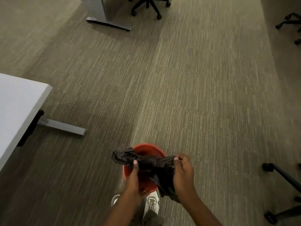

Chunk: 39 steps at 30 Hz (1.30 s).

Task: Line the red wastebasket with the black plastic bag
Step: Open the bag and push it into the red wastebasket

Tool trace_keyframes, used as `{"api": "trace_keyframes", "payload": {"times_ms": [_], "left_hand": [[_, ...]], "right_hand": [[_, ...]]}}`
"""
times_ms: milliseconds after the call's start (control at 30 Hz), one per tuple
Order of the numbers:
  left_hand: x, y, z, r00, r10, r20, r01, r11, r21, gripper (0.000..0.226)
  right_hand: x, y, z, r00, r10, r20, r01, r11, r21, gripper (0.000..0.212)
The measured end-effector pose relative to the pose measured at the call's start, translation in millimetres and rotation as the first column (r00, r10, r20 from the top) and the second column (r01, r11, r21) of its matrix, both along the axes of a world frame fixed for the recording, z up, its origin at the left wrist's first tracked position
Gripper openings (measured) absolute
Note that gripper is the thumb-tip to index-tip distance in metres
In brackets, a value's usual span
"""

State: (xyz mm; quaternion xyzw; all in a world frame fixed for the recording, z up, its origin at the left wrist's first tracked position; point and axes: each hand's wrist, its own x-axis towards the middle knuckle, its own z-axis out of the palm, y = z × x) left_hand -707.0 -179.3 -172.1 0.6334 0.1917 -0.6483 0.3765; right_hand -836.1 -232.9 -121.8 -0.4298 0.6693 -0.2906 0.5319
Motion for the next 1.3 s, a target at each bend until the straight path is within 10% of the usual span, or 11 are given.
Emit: {"api": "trace_keyframes", "payload": {"times_ms": [67, 300, 433, 533, 800, 900, 967, 1033, 1200, 1300], "left_hand": [[-10, -5, -16, 0.969, 0.124, -0.215, -0.14, 0.988, -0.059, 0.06], [-10, -17, -51, 0.971, 0.234, -0.05, -0.238, 0.966, -0.103, 0.048], [11, -12, -67, 0.933, 0.351, -0.08, -0.359, 0.923, -0.14, 0.076], [25, -11, -77, 0.908, 0.412, -0.078, -0.419, 0.89, -0.18, 0.053], [36, -18, -80, 0.963, 0.122, 0.24, -0.111, 0.992, -0.058, 0.031], [32, -19, -88, 0.932, -0.066, 0.356, 0.089, 0.995, -0.047, 0.022], [28, -22, -94, 0.933, -0.119, 0.339, 0.138, 0.99, -0.034, 0.023], [25, -32, -103, 0.953, -0.116, 0.281, 0.118, 0.993, 0.011, 0.028], [23, -36, -128, 0.92, -0.33, 0.21, 0.325, 0.944, 0.062, 0.036], [32, -34, -140, 0.831, -0.504, 0.235, 0.52, 0.854, -0.008, 0.029]], "right_hand": [[0, 8, -9, 0.999, -0.013, 0.03, 0.013, 1.0, 0.015, 0.02], [-21, 11, -47, 0.987, -0.13, 0.097, 0.127, 0.991, 0.033, 0.022], [-44, 8, -73, 0.989, -0.073, -0.128, 0.076, 0.997, 0.02, 0.016], [-62, 7, -94, 0.931, -0.054, -0.361, 0.048, 0.999, -0.024, 0.022], [-94, 10, -133, 0.605, -0.461, -0.649, 0.719, 0.666, 0.197, 0.048], [-68, 18, -136, 0.709, -0.14, -0.691, 0.19, 0.982, -0.004, 0.069], [-40, 37, -141, 0.791, 0.279, -0.544, -0.349, 0.937, -0.027, 0.082], [-15, 47, -158, 0.615, 0.58, -0.534, -0.648, 0.758, 0.077, 0.102], [10, 23, -209, 0.355, 0.724, -0.591, -0.778, 0.579, 0.242, 0.047], [1, 14, -217, 0.651, 0.689, -0.319, -0.655, 0.722, 0.223, 0.021]]}}
